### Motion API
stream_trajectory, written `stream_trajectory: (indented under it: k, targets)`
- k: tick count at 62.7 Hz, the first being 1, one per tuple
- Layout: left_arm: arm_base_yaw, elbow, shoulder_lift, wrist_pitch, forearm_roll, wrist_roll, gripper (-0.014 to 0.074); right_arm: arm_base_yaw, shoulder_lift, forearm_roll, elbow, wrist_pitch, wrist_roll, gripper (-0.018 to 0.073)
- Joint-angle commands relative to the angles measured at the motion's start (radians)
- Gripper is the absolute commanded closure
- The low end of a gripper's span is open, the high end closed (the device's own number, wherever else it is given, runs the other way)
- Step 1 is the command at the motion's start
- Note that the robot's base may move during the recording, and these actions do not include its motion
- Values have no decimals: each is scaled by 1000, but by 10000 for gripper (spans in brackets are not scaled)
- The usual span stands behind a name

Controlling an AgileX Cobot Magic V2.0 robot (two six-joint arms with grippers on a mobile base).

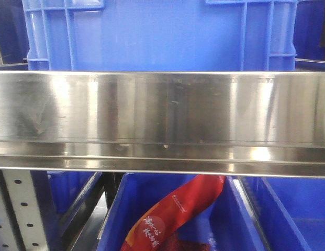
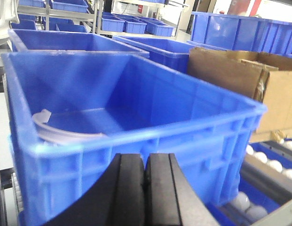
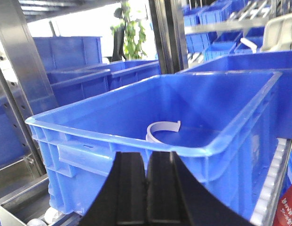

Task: Grab PVC pipe and place in blue bin
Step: 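Lower the left gripper's arc into the blue bin and open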

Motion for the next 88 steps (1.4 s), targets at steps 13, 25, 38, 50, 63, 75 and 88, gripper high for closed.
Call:
stream_trajectory:
  k: [13, 25, 38, 50, 63, 75, 88]
  targets:
    - [-7, 22, -76, -44, 9, 1, 707, 2, -42, -9, 9, -125, -8, 727]
    - [-7, 22, -76, -48, 9, 1, 707, 2, -42, -9, 9, -109, -8, 727]
    - [-7, 22, -76, -48, 9, 1, 707, 2, -42, -9, 9, -109, -8, 727]
    - [-7, 22, -76, -48, 9, 1, 707, 2, -42, -9, 9, -109, -8, 727]
    - [-7, 22, -76, -48, 9, 1, 707, -1, -60, -9, 28, -94, -8, 727]
    - [-7, 22, -76, -48, 9, 1, 707, -102, -198, -76, 146, -96, -8, 727]
    - [-7, 22, -76, -48, 9, 1, 707, -300, -368, -91, 336, -94, -8, 727]
